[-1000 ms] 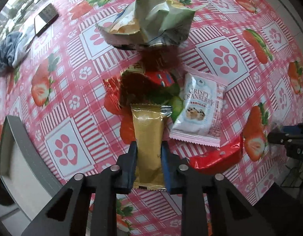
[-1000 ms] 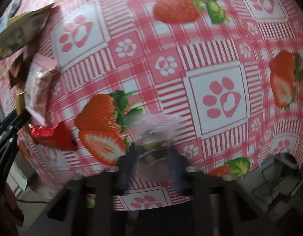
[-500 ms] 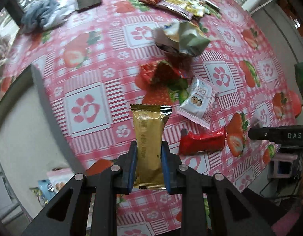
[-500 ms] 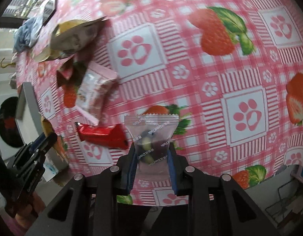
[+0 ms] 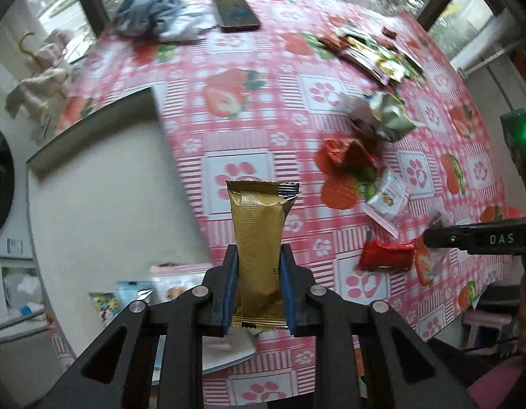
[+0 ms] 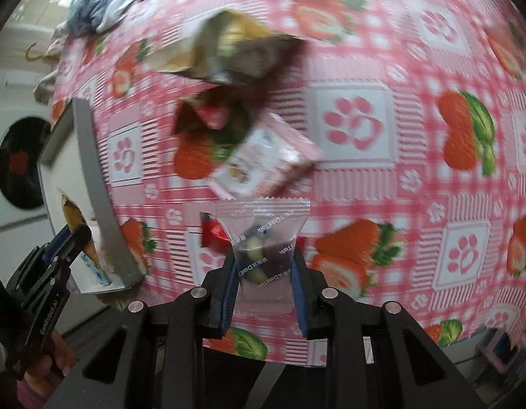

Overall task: Organize snacks
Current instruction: 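Carry gold bar with left tool while right tool carries clear candy bag to white tray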

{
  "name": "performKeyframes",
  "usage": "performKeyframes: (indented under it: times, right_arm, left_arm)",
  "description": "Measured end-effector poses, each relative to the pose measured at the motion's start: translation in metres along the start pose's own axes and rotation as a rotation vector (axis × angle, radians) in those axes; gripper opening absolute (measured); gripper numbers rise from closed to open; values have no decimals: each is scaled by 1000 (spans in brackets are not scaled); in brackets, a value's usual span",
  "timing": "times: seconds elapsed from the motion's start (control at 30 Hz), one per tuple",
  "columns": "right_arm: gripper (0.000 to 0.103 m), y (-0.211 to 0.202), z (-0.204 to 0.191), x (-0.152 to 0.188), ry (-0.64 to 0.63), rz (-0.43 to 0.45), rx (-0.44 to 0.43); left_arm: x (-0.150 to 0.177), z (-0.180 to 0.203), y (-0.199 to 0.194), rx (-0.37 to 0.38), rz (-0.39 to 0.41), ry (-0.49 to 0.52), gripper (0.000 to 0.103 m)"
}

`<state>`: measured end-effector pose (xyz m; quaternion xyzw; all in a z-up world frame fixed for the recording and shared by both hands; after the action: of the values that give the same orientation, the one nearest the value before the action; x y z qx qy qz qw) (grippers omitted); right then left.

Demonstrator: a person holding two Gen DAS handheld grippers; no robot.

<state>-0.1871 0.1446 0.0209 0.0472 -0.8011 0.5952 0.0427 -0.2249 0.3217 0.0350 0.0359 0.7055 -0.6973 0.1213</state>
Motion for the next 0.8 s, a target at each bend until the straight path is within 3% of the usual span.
performKeyframes:
  times: [0.3, 0.43, 0.5, 0.8]
  right_arm:
    - [30, 34, -78, -21, -175, -36, 4]
    - [30, 50, -94, -30, -253, -62, 3]
    - [30, 50, -89, -25, -296, -76, 3]
    - [30, 73, -160, -22, -436, -137, -7]
  left_arm:
    - [15, -56, -9, -32, 18, -127, 25]
    - [23, -80, -11, -46, 19, -180, 25]
    - [29, -93, -10, -54, 14, -208, 25]
    - [56, -125, 0, -67, -28, -274, 25]
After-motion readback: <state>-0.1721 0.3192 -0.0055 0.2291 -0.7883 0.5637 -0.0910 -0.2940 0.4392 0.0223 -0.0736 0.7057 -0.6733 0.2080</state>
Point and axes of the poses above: each gripper's, at about its wrist camera, not at the fingertips, and y roughly the way its jaws point, z to its right, x to its underside, the point moved 6 cm from there along y, roughly the way its jaws point, and after that the axes turned 6 degrees about -x, right-handed, at the moved point
